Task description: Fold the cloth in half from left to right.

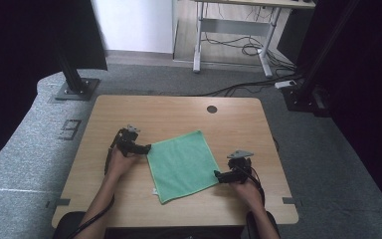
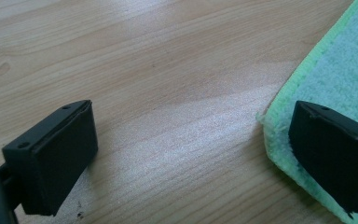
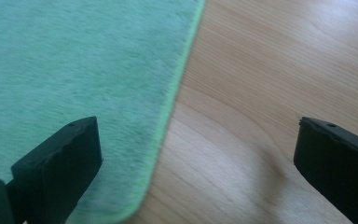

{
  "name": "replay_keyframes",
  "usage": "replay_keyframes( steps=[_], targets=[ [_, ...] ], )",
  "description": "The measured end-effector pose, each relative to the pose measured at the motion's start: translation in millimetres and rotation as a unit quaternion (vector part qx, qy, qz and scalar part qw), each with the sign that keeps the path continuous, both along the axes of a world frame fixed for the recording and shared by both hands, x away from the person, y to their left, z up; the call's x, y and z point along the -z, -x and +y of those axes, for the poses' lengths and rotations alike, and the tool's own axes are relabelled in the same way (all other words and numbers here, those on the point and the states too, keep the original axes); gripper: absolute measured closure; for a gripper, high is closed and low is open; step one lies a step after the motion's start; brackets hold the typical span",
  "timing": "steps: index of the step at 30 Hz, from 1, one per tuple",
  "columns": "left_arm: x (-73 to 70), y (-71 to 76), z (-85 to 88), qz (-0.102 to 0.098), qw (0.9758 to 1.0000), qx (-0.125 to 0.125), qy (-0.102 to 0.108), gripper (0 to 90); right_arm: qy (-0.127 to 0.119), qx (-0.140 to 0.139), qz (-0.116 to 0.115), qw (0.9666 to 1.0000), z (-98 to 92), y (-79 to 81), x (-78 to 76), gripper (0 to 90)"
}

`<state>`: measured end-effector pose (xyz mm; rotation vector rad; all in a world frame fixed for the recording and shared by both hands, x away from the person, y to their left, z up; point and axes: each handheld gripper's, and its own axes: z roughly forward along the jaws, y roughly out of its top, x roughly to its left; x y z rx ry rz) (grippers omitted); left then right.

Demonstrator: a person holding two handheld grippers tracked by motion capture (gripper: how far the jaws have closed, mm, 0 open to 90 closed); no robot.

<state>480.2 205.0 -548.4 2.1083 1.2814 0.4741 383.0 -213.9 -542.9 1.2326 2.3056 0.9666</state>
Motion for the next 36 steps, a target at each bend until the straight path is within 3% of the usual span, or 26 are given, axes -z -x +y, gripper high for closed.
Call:
replay_keyframes(
  steps=[9,19,27,28,29,36],
  targets=[
    [0.0,-0.2,-0.1,0.001,1.0,-0.003,-0.001,0.9,-0.016,-0.049,0.002,0.9987,23.5,8.2,-12.0,2.9],
    [-0.1,-0.4,0.0,0.002,1.0,-0.002,-0.003,0.8,-0.025,-0.112,0.003,0.9934,60.2,18.0,-18.3,4.2],
    [0.0,-0.4,0.0,0.001,1.0,-0.002,-0.003,0.8,-0.027,-0.18,0.012,0.9832,103.2,29.1,-17.2,7.4],
    [0.0,-0.3,0.0,0.001,1.0,-0.002,-0.002,0.9,-0.028,-0.196,0.016,0.9801,113.0,32.0,-16.3,9.2],
    [0.0,-0.3,0.1,0.001,1.0,-0.002,-0.002,0.9,-0.028,-0.196,0.016,0.9801,113.0,32.0,-16.3,9.2],
    [0.3,-0.2,-0.2,0.0,1.0,-0.003,-0.001,1.0,-0.029,-0.246,0.031,0.9682,146.2,44.9,-13.0,13.6]
  ],
)
